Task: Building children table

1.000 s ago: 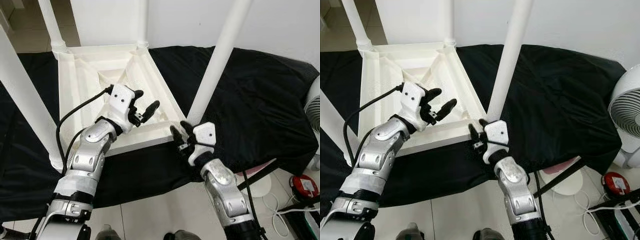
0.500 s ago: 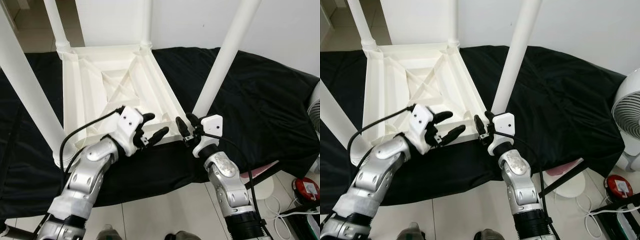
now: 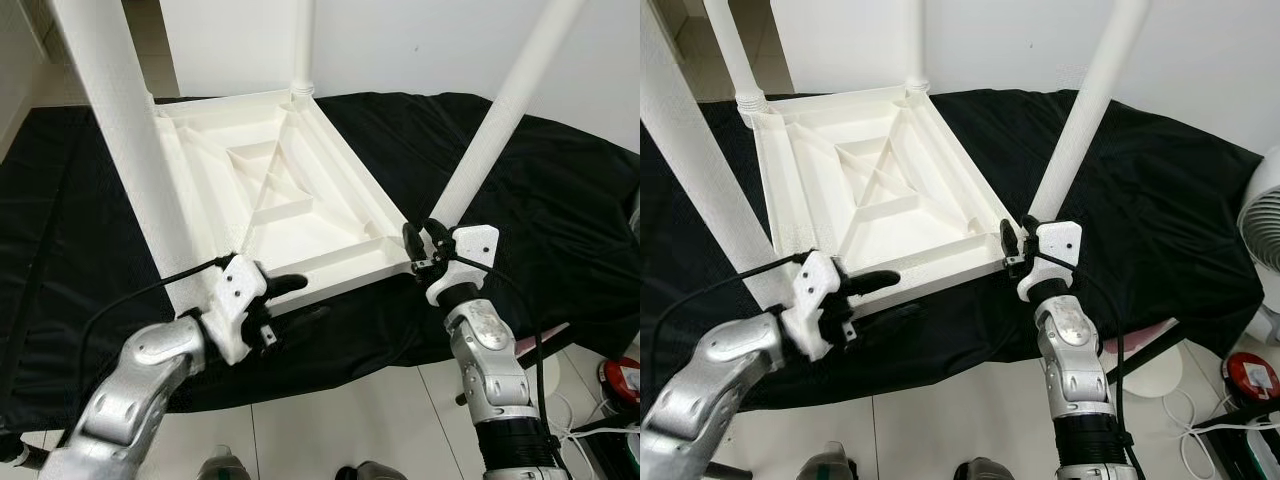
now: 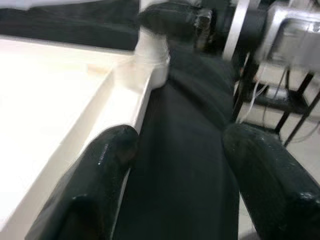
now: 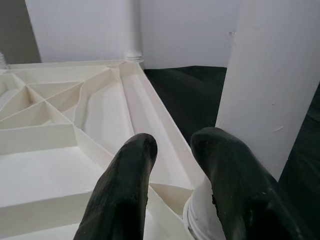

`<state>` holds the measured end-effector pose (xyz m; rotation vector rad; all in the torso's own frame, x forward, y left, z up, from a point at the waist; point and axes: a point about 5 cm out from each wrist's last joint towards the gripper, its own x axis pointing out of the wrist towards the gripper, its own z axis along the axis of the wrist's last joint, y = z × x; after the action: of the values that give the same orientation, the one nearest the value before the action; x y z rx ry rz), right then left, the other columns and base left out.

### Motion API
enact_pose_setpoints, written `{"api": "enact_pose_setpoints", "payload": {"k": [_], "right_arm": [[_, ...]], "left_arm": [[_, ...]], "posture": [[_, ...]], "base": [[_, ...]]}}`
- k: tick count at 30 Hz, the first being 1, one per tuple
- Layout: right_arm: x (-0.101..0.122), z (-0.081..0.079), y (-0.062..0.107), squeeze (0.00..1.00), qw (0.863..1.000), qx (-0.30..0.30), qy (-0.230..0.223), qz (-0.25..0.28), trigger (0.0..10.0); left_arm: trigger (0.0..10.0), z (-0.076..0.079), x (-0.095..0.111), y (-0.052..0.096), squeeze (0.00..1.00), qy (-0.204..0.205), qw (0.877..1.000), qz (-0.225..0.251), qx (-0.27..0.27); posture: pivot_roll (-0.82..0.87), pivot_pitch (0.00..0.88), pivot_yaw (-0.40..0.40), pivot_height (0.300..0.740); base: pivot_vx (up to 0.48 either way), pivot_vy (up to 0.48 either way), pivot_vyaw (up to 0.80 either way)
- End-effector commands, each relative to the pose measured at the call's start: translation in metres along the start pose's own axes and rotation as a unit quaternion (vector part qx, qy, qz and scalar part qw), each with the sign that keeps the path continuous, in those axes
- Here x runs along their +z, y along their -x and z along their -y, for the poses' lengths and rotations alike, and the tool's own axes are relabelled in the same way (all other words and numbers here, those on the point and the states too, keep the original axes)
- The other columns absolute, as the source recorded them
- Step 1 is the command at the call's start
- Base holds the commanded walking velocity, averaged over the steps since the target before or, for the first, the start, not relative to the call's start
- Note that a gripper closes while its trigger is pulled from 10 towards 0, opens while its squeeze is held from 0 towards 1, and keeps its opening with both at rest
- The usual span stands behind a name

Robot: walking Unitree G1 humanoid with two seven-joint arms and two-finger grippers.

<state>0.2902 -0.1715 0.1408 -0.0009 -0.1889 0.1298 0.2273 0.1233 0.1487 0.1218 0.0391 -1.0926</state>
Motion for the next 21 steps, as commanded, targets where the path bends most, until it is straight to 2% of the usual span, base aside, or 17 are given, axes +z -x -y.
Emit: {"api": "enact_pose_setpoints", "payload": {"k": [1, 5, 7, 8, 9, 10, 12, 15, 17, 19, 20, 21], "right_arm": [[0.001, 0.025, 0.004, 0.00, 0.998, -0.066, 0.002, 0.004, 10.0], [0.000, 0.022, 0.003, 0.00, 0.998, -0.059, 0.000, 0.002, 10.0], [-0.002, 0.008, 0.000, 0.00, 1.000, -0.019, -0.013, 0.000, 10.0], [-0.002, 0.008, 0.000, 0.00, 1.000, -0.019, -0.013, 0.000, 10.0], [-0.003, -0.001, -0.001, 0.00, 1.000, 0.006, -0.020, -0.003, 10.0], [-0.003, -0.001, -0.001, 0.00, 1.000, 0.006, -0.020, -0.003, 10.0], [-0.005, -0.015, -0.003, 0.00, 0.999, 0.040, -0.027, -0.005, 10.0], [-0.006, -0.022, -0.003, 0.00, 0.998, 0.058, -0.035, -0.007, 10.0], [-0.004, -0.034, -0.003, 0.00, 0.994, 0.099, -0.047, -0.003, 10.0], [-0.004, -0.034, -0.003, 0.00, 0.994, 0.099, -0.047, -0.003, 10.0], [-0.004, -0.039, -0.003, 0.00, 0.992, 0.115, -0.054, 0.000, 10.0], [-0.003, -0.039, -0.006, 0.00, 0.991, 0.121, -0.052, 0.004, 10.0]], "left_arm": [[10.0, 0.002, 0.006, 0.014, 0.00, 0.000, 1.000, -0.007, -0.009], [10.0, 0.003, 0.007, 0.021, 0.00, 0.005, 1.000, -0.013, -0.007], [10.0, 0.002, 0.004, 0.026, 0.00, 0.001, 1.000, -0.026, 0.004], [10.0, 0.002, 0.004, 0.026, 0.00, 0.001, 1.000, -0.026, 0.004], [10.0, 0.003, 0.002, 0.028, 0.00, -0.004, 0.999, -0.036, 0.006], [10.0, 0.003, 0.002, 0.028, 0.00, -0.004, 0.999, -0.036, 0.006], [10.0, 0.006, -0.003, 0.033, 0.00, -0.013, 0.999, -0.053, 0.008], [10.0, 0.005, -0.005, 0.036, 0.00, -0.011, 0.998, -0.057, 0.018], [10.0, -0.003, -0.010, 0.044, 0.00, -0.020, 0.996, -0.071, 0.047], [10.0, -0.003, -0.010, 0.044, 0.00, -0.020, 0.996, -0.071, 0.047], [10.0, -0.011, -0.011, 0.047, 0.00, -0.027, 0.995, -0.072, 0.064], [10.0, -0.025, -0.011, 0.049, 0.00, -0.043, 0.993, -0.073, 0.086]], "posture": [[0.12, 0.031, -0.041, 0.740], [0.13, 0.033, -0.043, 0.740], [0.13, 0.033, -0.045, 0.740], [0.13, 0.033, -0.045, 0.740], [0.14, 0.027, -0.047, 0.740], [0.14, 0.027, -0.047, 0.740], [0.15, 0.029, -0.052, 0.740], [0.15, 0.029, -0.056, 0.740], [0.17, 0.030, -0.069, 0.740], [0.17, 0.030, -0.069, 0.740], [0.18, 0.033, -0.075, 0.740], [0.18, 0.033, -0.082, 0.740]], "base": [[0.000, 0.000, 0.00], [0.000, 0.000, 0.00], [0.000, 0.000, 0.00], [0.000, 0.000, 0.00], [0.000, 0.000, 0.00], [0.000, 0.000, 0.00], [0.000, 0.000, 0.00], [0.000, 0.000, 0.00], [0.000, 0.000, 0.00], [0.000, 0.000, 0.00], [0.000, 0.000, 0.00], [0.000, 0.000, 0.00]]}}
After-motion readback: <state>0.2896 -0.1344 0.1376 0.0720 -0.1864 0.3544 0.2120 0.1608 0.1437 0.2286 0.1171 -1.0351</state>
